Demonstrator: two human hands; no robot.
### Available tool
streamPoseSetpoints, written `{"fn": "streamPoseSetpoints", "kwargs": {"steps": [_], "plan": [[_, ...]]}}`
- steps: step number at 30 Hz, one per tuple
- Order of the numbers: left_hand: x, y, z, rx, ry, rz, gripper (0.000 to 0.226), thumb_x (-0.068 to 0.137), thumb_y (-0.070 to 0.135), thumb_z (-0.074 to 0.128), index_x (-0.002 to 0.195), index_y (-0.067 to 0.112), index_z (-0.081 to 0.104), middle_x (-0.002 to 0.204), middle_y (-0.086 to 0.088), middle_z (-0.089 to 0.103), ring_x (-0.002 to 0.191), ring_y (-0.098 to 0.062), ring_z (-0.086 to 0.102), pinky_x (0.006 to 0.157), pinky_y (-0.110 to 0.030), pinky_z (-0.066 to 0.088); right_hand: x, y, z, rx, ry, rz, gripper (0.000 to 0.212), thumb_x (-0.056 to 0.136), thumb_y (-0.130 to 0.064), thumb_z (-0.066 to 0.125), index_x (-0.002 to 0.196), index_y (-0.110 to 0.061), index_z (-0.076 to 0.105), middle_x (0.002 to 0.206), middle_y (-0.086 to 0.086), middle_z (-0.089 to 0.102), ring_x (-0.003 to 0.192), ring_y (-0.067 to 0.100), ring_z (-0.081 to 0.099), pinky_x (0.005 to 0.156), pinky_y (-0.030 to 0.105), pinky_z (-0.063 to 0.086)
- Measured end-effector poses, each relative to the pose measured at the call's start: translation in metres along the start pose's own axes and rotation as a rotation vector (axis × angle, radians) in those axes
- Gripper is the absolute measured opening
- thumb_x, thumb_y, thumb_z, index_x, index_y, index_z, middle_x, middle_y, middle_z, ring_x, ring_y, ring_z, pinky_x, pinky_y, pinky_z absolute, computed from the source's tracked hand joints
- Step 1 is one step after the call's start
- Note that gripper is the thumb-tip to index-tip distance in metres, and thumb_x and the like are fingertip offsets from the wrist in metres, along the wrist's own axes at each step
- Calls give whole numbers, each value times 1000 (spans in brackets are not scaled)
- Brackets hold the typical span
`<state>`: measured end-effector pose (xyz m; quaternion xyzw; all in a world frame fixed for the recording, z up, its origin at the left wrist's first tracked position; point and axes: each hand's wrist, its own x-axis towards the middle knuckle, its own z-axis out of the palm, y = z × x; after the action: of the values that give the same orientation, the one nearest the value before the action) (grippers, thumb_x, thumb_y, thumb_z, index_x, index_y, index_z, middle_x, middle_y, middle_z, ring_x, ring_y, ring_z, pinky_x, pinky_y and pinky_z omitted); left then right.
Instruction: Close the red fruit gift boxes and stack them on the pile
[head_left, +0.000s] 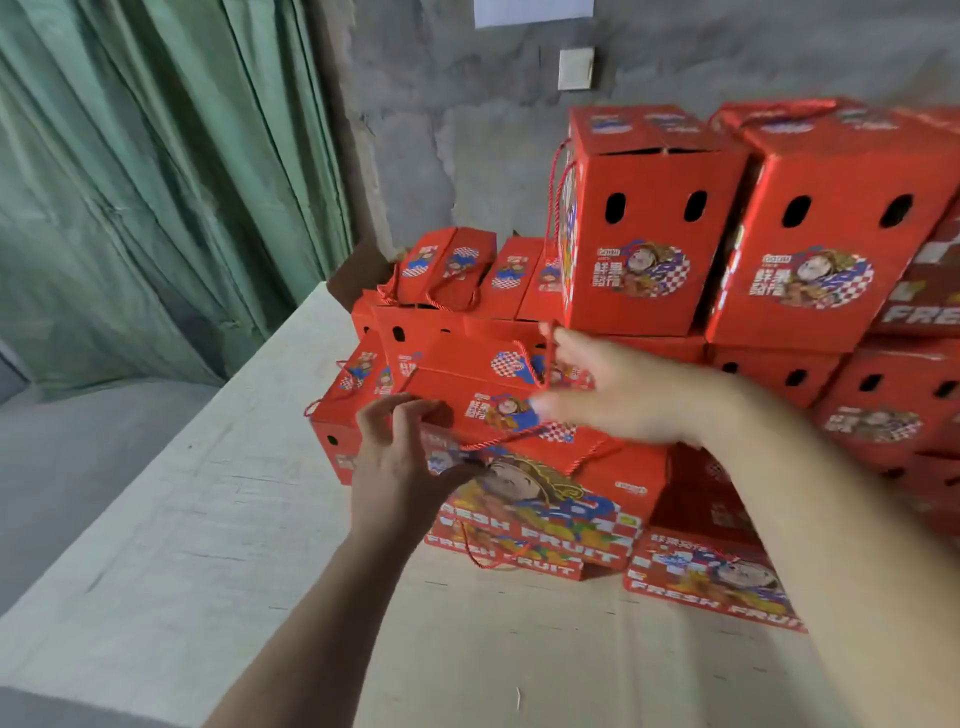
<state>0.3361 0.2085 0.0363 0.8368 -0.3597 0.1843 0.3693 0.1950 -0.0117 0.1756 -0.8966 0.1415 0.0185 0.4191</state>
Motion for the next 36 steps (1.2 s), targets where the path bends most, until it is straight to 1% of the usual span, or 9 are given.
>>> {"fn": "streamPoseSetpoints", "kwargs": {"steps": [2,4,8,19,24,28,30,33,36], "plan": [[-1,1,6,1,56,-63,91,58,67,85,129,23,50,138,-5,40,121,-22,51,70,-44,63,-27,31,18,-224,140,16,104,72,-87,56,158,-51,10,156,-32,17,155,4,14,118,26,22],[-6,-1,14,-8,106,-61,90,58,64,85,130,22,50,139,-5,40,121,-26,54,74,-47,64,-45,52,57,-463,320,117,114,64,-97,46,161,-47,10,168,-23,-1,159,19,-6,126,45,17],[-12,-9,23,-19,169,24,89,61,55,90,131,18,51,139,-10,42,130,-34,49,98,-50,54,-35,67,92,-569,608,82,88,78,-66,74,153,-26,50,168,6,31,152,44,18,120,61,31],[42,-57,24,-62,133,41,90,65,59,85,135,20,46,141,-17,44,135,-38,41,103,-59,45,27,35,105,-447,772,137,78,77,-48,85,145,-19,59,159,12,41,152,45,22,119,65,31],[39,-57,21,-80,82,47,92,65,60,86,137,23,45,144,-12,40,136,-38,40,102,-60,42,-2,21,144,116,882,211,83,88,-46,76,155,-59,29,172,-17,5,159,13,-1,126,56,14],[38,-55,20,-92,27,-13,97,60,44,99,137,29,43,147,-15,40,139,-40,34,106,-62,34,-26,-4,163,844,803,182,88,65,-55,87,138,-75,40,162,-12,38,144,20,48,117,57,39],[35,-45,16,-128,17,-57,88,64,40,98,135,33,45,149,-8,35,142,-37,28,110,-61,27,-42,-11,156,921,711,197,86,59,-55,92,133,-71,50,152,-8,53,130,22,63,115,55,43],[24,-28,11,-189,-29,0,57,85,47,76,134,42,48,154,3,31,151,-35,14,119,-60,14,-67,-22,146,814,749,163,85,64,-66,89,141,-54,55,139,-11,66,134,5,57,116,47,36],[16,-20,11,-154,-147,36,62,87,43,76,142,39,50,163,-2,23,157,-43,-8,123,-53,-9,-81,-30,143,915,831,75,76,69,-57,89,139,-42,62,139,-2,67,134,14,59,110,41,38]]}}
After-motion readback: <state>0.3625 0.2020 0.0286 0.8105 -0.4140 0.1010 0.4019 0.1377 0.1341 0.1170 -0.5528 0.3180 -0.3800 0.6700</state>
